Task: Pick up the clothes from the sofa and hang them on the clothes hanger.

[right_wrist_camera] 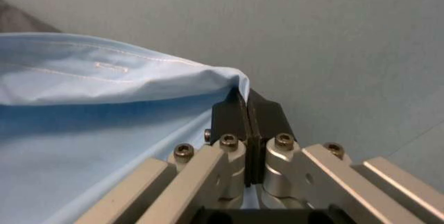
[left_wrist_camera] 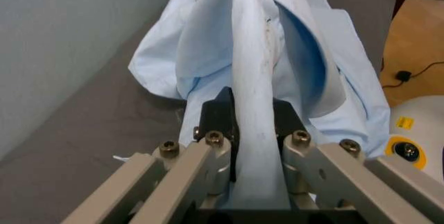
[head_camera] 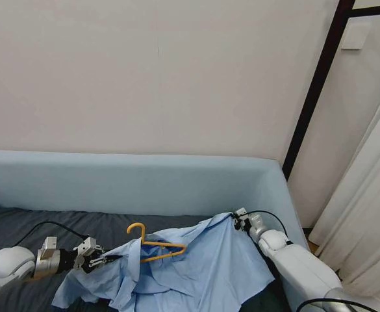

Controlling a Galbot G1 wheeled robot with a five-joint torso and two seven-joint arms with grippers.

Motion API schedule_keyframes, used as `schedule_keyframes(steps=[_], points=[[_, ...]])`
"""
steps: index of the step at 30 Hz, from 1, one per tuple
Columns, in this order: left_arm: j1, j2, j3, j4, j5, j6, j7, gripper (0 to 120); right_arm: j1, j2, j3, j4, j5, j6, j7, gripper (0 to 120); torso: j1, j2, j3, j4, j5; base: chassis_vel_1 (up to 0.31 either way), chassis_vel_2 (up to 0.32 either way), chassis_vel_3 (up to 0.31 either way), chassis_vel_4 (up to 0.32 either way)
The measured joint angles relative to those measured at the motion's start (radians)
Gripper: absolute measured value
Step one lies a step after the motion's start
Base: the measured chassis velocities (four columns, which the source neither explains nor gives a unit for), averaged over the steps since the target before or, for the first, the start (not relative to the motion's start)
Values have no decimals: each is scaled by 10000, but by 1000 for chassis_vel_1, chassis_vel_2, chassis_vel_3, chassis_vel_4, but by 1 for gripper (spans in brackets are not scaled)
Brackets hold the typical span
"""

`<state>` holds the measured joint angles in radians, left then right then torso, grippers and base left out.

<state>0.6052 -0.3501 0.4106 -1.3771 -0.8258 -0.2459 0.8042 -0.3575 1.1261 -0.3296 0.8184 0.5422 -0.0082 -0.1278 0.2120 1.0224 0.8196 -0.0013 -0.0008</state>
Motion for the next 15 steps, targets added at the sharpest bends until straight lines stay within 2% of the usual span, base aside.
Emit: schedule_keyframes(steps=[6, 10, 15], points=[[-94, -47, 56, -77, 89, -1, -183, 7, -39, -600, -37, 1627, 628, -737, 527, 0, 0, -1, 0, 1, 1, 0, 0, 0, 0], [-307, -66, 63, -7, 66, -1, -457, 7, -56, -1400, -29, 3507, 1162, -1273, 935, 0, -1, 0, 0, 0, 0, 0, 0, 0, 0], [-377, -26, 70, 8, 69, -1, -500, 7, 9, -2088, 76, 4720, 1819, -1666, 1261, 0, -1, 0, 0, 0, 1, 0, 0, 0, 0]])
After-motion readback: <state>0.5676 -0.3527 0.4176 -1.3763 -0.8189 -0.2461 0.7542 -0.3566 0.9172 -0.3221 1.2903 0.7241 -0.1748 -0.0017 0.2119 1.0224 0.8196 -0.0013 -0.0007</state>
